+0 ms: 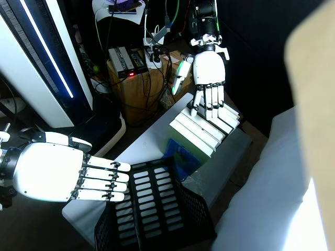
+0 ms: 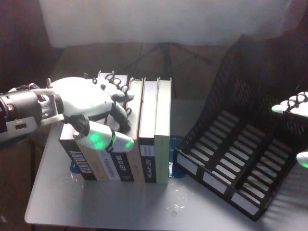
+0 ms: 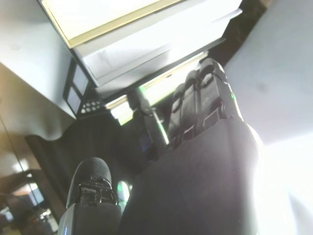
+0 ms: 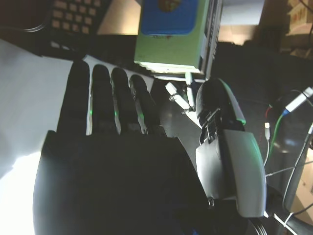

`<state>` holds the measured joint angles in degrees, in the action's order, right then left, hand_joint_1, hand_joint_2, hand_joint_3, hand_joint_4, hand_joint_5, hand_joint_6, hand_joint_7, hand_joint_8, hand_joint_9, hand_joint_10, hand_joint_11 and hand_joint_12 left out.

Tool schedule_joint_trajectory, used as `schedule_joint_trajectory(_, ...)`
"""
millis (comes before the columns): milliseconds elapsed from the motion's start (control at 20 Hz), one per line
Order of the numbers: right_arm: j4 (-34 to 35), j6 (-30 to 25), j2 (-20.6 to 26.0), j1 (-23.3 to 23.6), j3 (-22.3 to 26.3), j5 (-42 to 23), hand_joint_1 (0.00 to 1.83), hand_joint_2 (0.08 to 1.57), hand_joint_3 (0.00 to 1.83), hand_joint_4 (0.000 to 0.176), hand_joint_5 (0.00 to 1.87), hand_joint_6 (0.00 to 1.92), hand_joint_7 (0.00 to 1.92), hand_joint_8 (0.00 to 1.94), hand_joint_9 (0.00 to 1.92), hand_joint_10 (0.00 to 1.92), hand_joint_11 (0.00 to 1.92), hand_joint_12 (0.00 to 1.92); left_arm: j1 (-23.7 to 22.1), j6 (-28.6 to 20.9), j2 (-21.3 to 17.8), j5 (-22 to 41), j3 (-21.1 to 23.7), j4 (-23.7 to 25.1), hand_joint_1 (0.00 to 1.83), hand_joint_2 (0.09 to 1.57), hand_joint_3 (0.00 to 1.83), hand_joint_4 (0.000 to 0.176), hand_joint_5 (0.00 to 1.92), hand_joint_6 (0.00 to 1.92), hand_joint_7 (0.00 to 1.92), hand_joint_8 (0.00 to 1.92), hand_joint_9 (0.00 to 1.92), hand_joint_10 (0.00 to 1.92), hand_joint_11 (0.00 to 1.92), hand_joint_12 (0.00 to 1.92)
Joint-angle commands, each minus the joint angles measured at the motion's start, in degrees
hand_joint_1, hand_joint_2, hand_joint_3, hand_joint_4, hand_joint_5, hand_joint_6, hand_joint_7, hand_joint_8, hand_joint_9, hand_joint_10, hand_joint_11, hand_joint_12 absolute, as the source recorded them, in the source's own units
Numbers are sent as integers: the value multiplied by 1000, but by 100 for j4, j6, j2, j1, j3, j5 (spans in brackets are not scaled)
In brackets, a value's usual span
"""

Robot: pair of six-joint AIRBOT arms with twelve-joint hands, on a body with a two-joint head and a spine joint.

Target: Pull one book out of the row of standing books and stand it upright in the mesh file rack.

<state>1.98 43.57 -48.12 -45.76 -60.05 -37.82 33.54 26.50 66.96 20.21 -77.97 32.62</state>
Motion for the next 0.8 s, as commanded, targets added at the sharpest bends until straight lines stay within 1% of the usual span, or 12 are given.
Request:
schedule_joint_trajectory(0, 120, -7, 61, -10, -15, -619, 250, 1349, 3, 0, 0, 0, 0, 0, 0, 0, 0, 0, 41, 99, -79, 327, 43, -25, 0, 1198, 0, 58, 818, 30, 110, 0, 0, 0, 0, 0)
schedule_joint_trajectory(150, 198, -7, 61, -68, -5, -666, 251, 1346, 1, 0, 0, 0, 0, 0, 0, 0, 0, 0, 198, 189, -227, 427, 311, 66, 0, 1192, 0, 77, 773, 5, 107, 0, 0, 0, 0, 0)
schedule_joint_trajectory(200, 211, -7, 61, -73, -1, -672, 264, 1344, 0, 0, 0, 0, 0, 0, 0, 0, 0, 0, 252, 243, -276, 461, 400, 66, 0, 1190, 0, 78, 757, 0, 103, 0, 0, 0, 0, 0)
schedule_joint_trajectory(250, 231, -7, 61, -85, 7, -688, 268, 1345, 0, 0, 0, 0, 0, 0, 0, 0, 0, 0, 346, 273, -351, 548, 519, 66, 0, 1192, 0, 54, 725, 0, 91, 0, 0, 0, 0, 0)
schedule_joint_trajectory(300, 248, -8, 61, -96, 14, -696, 267, 1342, 0, 0, 0, 0, 0, 0, 0, 0, 0, 0, 429, 266, -398, 615, 596, 59, 0, 1195, 0, 42, 738, 8, 59, 0, 0, 0, 0, 0)
schedule_joint_trajectory(350, 259, -8, 61, -105, 18, -700, 245, 1344, 0, 0, 0, 0, 0, 0, 0, 0, 0, 0, 507, 244, -445, 676, 670, 58, 0, 1201, 2, 61, 715, 1, 34, 0, 0, 0, 0, 0)
schedule_joint_trajectory(400, 273, -8, 61, -114, 21, -701, 239, 1343, 0, 0, 0, 0, 0, 0, 0, 0, 0, 0, 594, 214, -491, 736, 741, 58, 0, 1202, 2, 59, 724, 6, 47, 7, 0, 0, 0, 0)
schedule_joint_trajectory(450, 285, -8, 61, -123, 25, -701, 221, 1344, 0, 0, 0, 0, 0, 0, 0, 0, 0, 0, 672, 173, -523, 790, 796, 58, 0, 1193, 0, 46, 731, 9, 53, 9, 0, 0, 0, 0)
schedule_joint_trajectory(550, 320, -8, 61, -143, 32, -702, 225, 1345, 0, 0, 0, 0, 0, 0, 0, 0, 0, 0, 806, 124, -578, 877, 894, 59, 0, 1151, 0, 65, 715, 1, 45, 3, 0, 0, 0, 0)
schedule_joint_trajectory(600, 337, -8, 61, -157, 36, -711, 224, 1342, 0, 0, 0, 0, 0, 0, 0, 0, 0, 0, 833, 108, -583, 899, 909, 62, 0, 1166, 0, 45, 719, 3, 45, 3, 0, 0, 0, 0)
schedule_joint_trajectory(700, 388, -8, 61, -208, 45, -738, 234, 1337, 0, 0, 0, 0, 0, 0, 0, 0, 0, 0, 855, 15, -583, 945, 940, 179, 0, 1166, 0, 19, 727, 6, 60, 8, 0, 0, 0, 0)
schedule_joint_trajectory(750, 413, -8, 61, -244, 46, -751, 241, 1337, 0, 0, 0, 0, 0, 0, 0, 0, 0, 0, 841, -127, -585, 967, 966, 363, 0, 1166, 0, 15, 726, 6, 48, 2, 0, 0, 0, 0)
